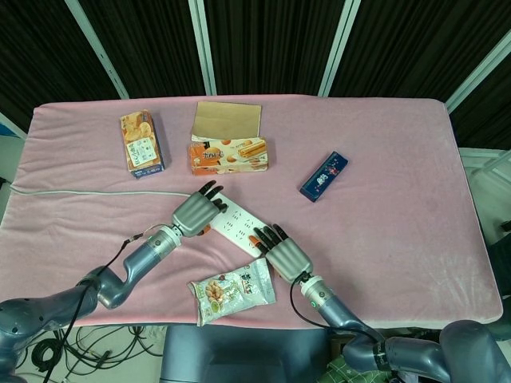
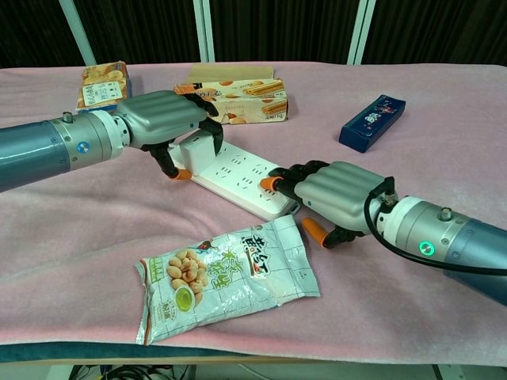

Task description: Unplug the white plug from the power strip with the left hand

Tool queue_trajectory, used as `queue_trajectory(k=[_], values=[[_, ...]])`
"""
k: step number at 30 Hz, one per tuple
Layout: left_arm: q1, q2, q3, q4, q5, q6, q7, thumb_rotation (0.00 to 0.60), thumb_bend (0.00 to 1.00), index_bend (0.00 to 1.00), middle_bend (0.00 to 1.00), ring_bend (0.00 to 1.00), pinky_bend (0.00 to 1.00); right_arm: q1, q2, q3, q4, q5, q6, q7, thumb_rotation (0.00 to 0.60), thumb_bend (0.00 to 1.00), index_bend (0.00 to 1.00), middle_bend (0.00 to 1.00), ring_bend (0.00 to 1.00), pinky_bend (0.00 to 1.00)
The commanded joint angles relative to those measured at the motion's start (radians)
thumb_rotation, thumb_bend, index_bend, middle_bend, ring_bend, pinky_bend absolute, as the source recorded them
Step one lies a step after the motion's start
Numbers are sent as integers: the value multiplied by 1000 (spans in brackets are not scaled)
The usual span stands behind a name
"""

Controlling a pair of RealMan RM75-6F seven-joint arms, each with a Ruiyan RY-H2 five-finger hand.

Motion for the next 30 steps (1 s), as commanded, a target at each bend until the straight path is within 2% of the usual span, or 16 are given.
queue_trajectory(k=[1,11,30], values=[[-6,15,-5,-20,-4,-8,-4,600,565,545,557,117,94,0,1,0,-2,2,-1,-2,600,628,0,1,43,63],[-29,57,-28,-74,-57,-91,9,600,604,581,575,141,97,3,6,2,-9,12,-7,-13,600,619,0,2,43,63],[-91,115,-110,-157,-264,-262,115,600,633,629,617,162,107,10,15,0,-15,21,-19,-16,600,618,0,2,43,63]])
